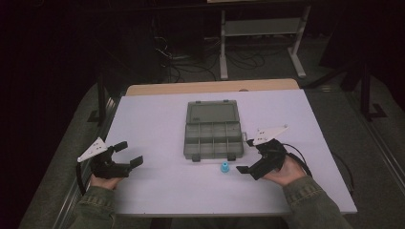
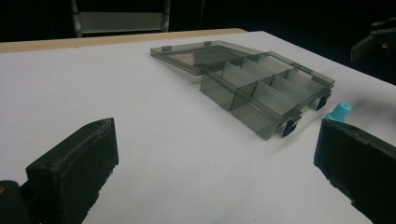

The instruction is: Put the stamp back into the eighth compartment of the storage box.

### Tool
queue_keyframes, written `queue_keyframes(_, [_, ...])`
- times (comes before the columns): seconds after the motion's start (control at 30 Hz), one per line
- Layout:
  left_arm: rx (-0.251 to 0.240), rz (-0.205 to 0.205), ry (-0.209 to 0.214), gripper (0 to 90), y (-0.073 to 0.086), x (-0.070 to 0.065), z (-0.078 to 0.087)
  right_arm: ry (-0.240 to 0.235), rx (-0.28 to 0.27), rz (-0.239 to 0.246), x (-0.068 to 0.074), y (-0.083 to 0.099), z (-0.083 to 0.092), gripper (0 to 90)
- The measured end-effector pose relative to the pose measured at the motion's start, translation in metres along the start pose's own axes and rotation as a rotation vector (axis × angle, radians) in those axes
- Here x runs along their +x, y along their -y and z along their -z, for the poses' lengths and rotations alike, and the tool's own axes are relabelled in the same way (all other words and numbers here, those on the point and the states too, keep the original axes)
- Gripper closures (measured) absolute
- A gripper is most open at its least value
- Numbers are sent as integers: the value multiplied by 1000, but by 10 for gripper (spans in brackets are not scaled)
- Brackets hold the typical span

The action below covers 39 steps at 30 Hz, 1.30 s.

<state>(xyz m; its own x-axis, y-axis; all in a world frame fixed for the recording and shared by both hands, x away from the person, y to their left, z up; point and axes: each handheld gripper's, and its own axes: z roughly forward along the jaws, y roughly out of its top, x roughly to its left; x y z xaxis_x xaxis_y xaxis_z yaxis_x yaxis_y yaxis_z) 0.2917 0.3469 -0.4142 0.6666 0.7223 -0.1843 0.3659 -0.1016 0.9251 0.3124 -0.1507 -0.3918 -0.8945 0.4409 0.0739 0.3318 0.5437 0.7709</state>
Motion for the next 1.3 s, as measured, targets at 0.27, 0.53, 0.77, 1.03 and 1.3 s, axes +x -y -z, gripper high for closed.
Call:
queue_keyframes(0.27, [3,-2,1,0,0,0,0,-21,33,20,4,-2,-8,0])
queue_keyframes(0.53, [1,-1,2,0,0,0,0,-44,60,25,6,-2,-15,0])
queue_keyframes(0.77, [2,-1,2,0,0,0,-1,-60,78,33,8,-3,-21,0])
queue_keyframes(1.03, [2,-1,5,0,0,0,-1,-77,101,46,10,-5,-29,0])
queue_keyframes(1.3, [-4,-8,1,0,0,0,0,-94,119,59,11,-7,-37,28])
